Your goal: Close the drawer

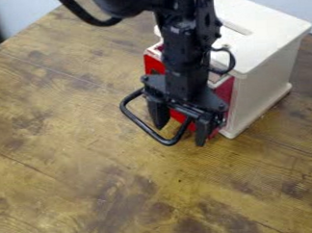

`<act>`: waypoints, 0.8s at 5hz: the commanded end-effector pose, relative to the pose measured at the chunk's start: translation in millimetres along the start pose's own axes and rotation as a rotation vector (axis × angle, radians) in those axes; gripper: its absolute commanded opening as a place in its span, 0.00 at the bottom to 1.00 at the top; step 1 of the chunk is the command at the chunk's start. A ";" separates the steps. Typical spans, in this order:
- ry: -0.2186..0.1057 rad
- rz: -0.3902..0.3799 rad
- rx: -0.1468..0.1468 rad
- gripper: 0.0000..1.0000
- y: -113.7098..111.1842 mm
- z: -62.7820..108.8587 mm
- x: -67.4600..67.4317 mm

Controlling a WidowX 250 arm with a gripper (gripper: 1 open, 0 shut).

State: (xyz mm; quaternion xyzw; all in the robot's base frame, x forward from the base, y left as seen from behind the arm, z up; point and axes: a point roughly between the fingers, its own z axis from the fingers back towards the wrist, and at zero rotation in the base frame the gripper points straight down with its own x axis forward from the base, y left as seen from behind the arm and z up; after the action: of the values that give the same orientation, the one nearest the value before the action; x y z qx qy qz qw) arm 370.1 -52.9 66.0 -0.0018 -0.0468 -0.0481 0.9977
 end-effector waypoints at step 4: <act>-0.042 0.093 0.006 1.00 -19.2 -3.3 5.7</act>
State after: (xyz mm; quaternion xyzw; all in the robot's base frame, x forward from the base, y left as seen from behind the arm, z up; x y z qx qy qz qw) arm 373.5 -63.5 60.1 -0.0014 -0.0606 0.0074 0.9981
